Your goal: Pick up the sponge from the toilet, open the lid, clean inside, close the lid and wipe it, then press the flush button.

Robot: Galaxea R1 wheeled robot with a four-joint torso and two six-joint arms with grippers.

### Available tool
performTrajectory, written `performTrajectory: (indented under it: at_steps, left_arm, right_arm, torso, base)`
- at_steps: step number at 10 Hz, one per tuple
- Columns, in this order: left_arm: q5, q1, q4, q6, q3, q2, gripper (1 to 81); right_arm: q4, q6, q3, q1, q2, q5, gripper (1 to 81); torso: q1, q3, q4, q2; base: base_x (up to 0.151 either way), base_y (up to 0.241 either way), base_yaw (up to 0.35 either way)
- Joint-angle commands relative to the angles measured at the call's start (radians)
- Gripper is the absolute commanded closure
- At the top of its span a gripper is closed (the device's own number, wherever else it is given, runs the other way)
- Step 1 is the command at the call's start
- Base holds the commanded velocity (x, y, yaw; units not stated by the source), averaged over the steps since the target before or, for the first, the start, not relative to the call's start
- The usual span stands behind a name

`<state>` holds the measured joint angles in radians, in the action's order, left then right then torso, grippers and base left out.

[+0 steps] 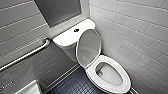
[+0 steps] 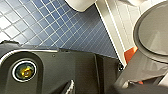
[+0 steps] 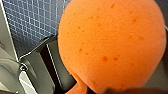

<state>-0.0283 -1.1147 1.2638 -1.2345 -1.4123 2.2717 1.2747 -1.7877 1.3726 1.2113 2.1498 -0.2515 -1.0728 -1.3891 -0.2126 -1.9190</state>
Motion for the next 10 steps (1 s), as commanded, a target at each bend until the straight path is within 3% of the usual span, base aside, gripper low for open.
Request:
performTrajectory:
  at_steps: [1,5,6,7,8,10]
  left_arm:
    - [0.010,0.146,-0.003,-0.112,0.024,-0.059,1.0]
    - [0.007,0.325,-0.003,-0.250,0.033,-0.055,1.0]
    - [0.005,0.364,-0.003,-0.298,0.027,-0.049,1.0]
    - [0.001,0.413,-0.003,-0.355,0.026,-0.037,1.0]
    - [0.002,0.454,-0.003,-0.392,0.024,-0.024,1.0]
    - [0.002,0.523,-0.004,-0.475,-0.014,0.017,1.0]
  right_arm:
    - [0.015,0.008,0.163,0.054,0.011,0.167,81.1]
    - [0.110,0.008,0.379,0.153,0.147,0.193,81.1]
    - [0.115,0.008,0.397,0.172,0.155,0.237,81.1]
    - [0.123,0.008,0.421,0.190,0.170,0.256,81.1]
    - [0.124,0.008,0.473,0.201,0.196,0.259,81.1]
    - [0.124,0.008,0.567,0.207,0.244,0.264,81.1]
  torso:
    - [0.000,0.000,0.000,0.000]
    - [0.000,0.000,0.000,0.000]
    - [0.000,0.000,0.000,0.000]
    - [0.000,0.044,0.000,0.000]
    - [0.000,0.059,0.000,0.000]
    - [0.000,0.037,0.000,0.000]
  base:
    - [0.000,0.000,0.000]
    - [0.000,0.000,0.000]
    - [0.000,0.000,0.000]
    - [0.000,0.000,0.000]
    - [0.000,0.000,0.000]
    - [0.000,0.000,0.000]
